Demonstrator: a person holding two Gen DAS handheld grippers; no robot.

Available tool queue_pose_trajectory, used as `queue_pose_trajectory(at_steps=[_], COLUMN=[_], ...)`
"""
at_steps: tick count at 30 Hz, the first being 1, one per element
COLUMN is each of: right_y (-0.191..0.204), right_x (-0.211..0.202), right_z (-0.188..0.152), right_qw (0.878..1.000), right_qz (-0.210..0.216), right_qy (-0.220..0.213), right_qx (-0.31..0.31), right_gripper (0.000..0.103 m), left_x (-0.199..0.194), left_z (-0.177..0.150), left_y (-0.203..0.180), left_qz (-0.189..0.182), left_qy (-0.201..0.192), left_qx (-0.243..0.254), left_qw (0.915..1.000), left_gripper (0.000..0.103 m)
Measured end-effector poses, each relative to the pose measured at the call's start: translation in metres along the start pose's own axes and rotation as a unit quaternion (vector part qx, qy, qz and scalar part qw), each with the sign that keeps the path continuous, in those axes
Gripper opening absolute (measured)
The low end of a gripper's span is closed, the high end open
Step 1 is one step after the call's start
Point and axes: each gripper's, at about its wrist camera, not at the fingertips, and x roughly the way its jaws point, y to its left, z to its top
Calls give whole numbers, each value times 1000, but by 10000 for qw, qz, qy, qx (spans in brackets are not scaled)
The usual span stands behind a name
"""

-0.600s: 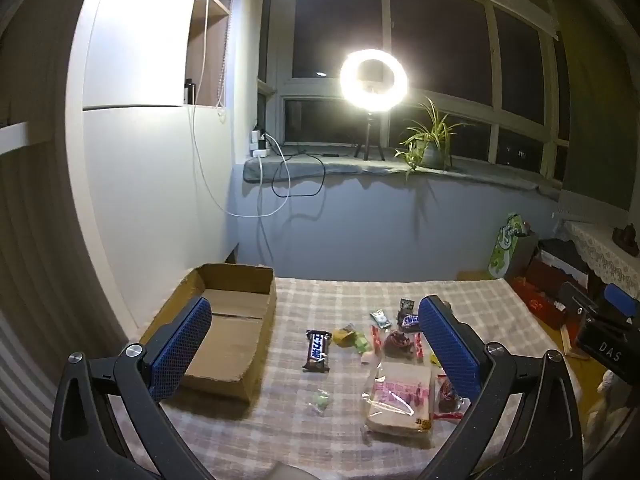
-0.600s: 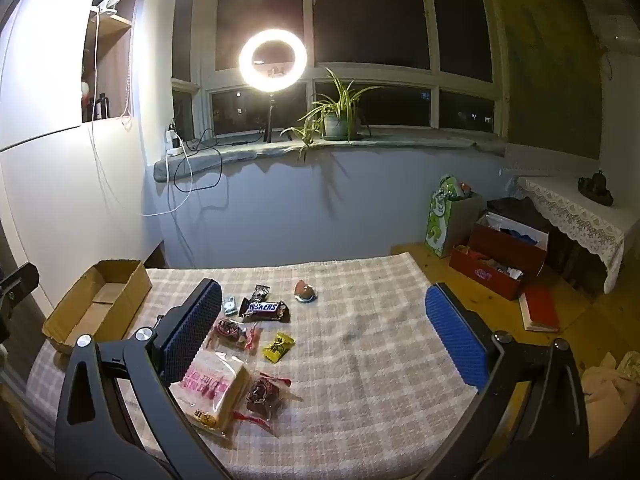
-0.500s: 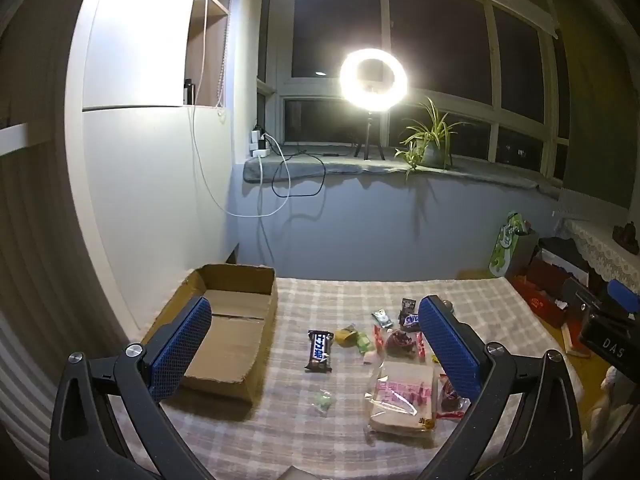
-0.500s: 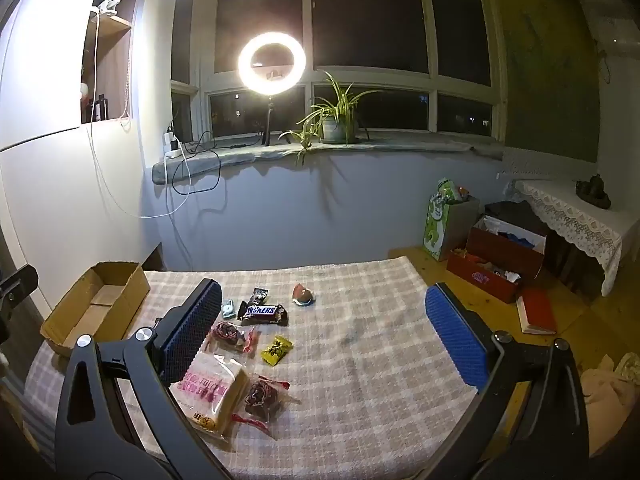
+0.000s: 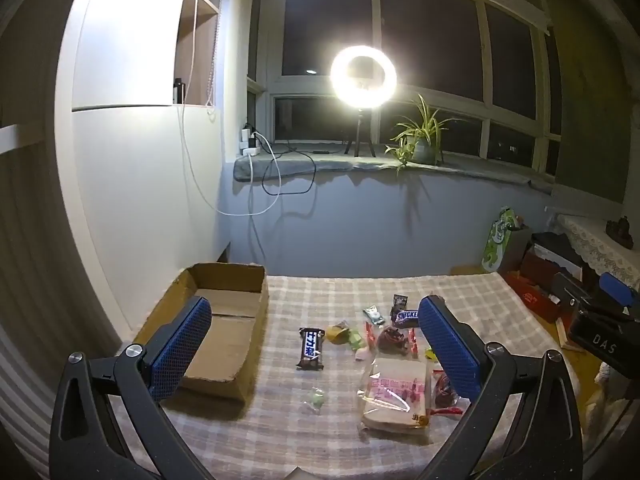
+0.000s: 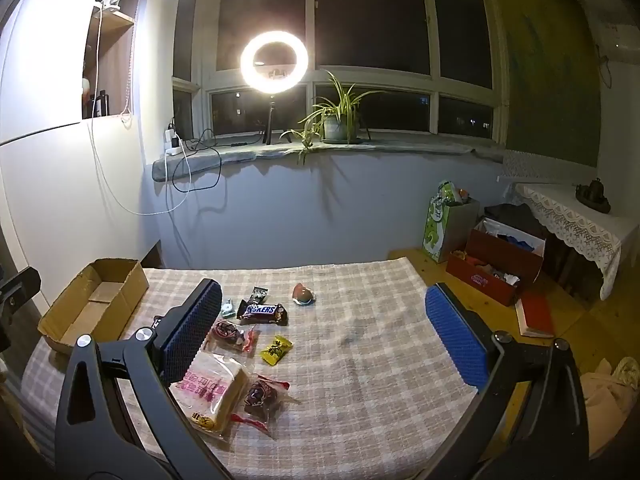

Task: Organize snacks

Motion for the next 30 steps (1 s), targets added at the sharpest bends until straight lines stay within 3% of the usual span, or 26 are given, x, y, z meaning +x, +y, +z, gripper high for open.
queue_pose_trajectory(at_steps=[30], right_y=[1], right_x=[1], right_z=[3], right_qw=[10000], right_qz=[-9], right_qy=[2], right_qx=[-49], right_gripper=[103], left_x=[-1], left_z=[-1], left_y=[-4], left_qz=[-12], left_qy=[-84], left_qx=[43], left_qw=[10000], left_gripper=[103])
